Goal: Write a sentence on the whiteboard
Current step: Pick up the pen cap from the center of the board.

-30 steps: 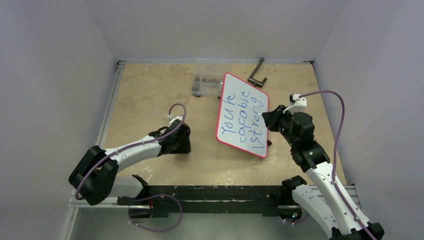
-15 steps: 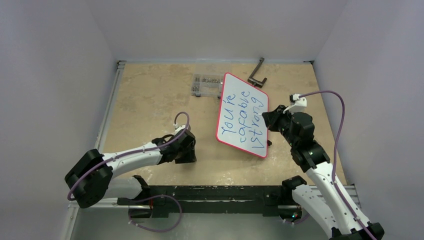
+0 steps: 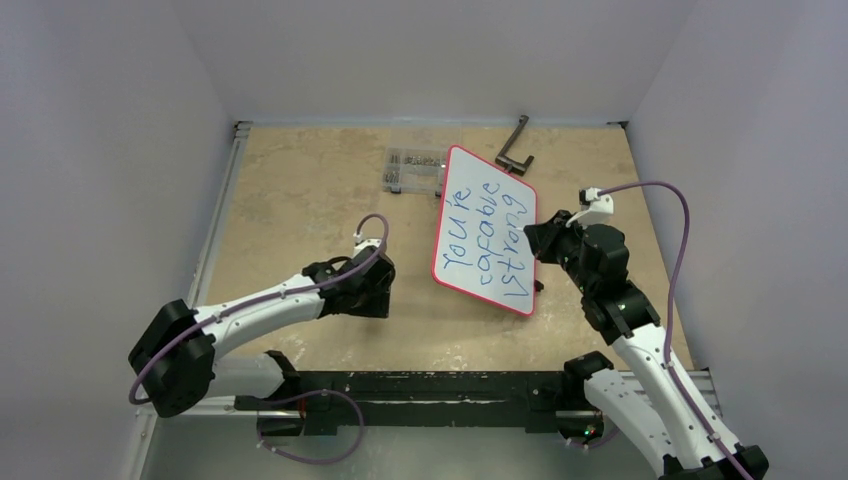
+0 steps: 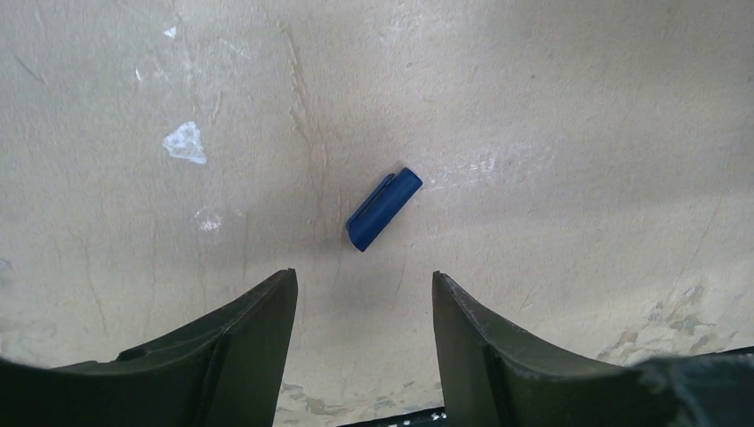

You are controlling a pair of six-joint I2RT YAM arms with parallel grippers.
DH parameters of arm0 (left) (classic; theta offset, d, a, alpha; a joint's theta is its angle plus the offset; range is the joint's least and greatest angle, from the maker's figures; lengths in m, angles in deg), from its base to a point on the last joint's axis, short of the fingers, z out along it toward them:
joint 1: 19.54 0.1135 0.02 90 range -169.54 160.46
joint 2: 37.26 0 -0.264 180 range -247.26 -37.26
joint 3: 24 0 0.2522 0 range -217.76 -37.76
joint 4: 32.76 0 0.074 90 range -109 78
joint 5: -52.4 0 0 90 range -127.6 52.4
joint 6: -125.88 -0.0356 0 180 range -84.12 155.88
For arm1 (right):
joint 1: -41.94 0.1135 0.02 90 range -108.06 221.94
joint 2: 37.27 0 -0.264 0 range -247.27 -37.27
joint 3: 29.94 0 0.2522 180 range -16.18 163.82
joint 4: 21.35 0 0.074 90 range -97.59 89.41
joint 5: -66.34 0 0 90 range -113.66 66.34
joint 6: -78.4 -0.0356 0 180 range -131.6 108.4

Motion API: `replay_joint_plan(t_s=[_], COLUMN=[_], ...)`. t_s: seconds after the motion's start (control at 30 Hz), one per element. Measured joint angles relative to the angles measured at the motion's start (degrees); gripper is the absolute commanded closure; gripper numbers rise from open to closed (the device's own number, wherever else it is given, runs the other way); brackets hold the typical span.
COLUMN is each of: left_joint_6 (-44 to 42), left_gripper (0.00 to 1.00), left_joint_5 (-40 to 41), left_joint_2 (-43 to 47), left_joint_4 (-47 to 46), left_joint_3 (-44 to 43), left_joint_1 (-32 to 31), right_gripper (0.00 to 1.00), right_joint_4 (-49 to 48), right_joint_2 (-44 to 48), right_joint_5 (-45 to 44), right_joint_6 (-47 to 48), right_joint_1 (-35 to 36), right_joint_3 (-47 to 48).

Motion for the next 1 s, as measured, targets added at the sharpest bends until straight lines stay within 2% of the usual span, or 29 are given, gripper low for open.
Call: replay_joint_plan(t_s=[0.17, 0.3, 0.43, 0.8, 1.0], left_joint_6=[-6.0, -10.1, -13.0, -16.3, -16.8], left_gripper=[0.45, 0.51, 0.56, 0.68, 0.69], left_joint_5=[0.2, -0.1, -1.3, -7.3, -8.2], left_joint_2=[-3.3, -9.6, -12.3, -15.2, -15.3], left_joint_4=[0.2, -0.9, -1.2, -4.5, -5.4], left_joint_3=[-2.8, -5.4, -5.9, -5.5, -5.5], left_joint_1=[0.0, 0.2, 0.7, 1.0, 1.2], right_gripper=[1.00, 1.00, 1.00, 1.00, 1.00], right_joint_4=[0.0, 0.4, 0.7, 0.7, 0.8], right_joint_2=[0.0, 0.1, 0.4, 0.5, 0.5], right_joint_5=[0.0, 0.0, 0.1, 0.1, 0.1], right_joint_6=[0.0, 0.0, 0.0, 0.0, 0.0], right_joint_1=[0.0, 0.0, 0.0, 0.0, 0.0], right_joint_3=[0.0, 0.0, 0.0, 0.0, 0.0])
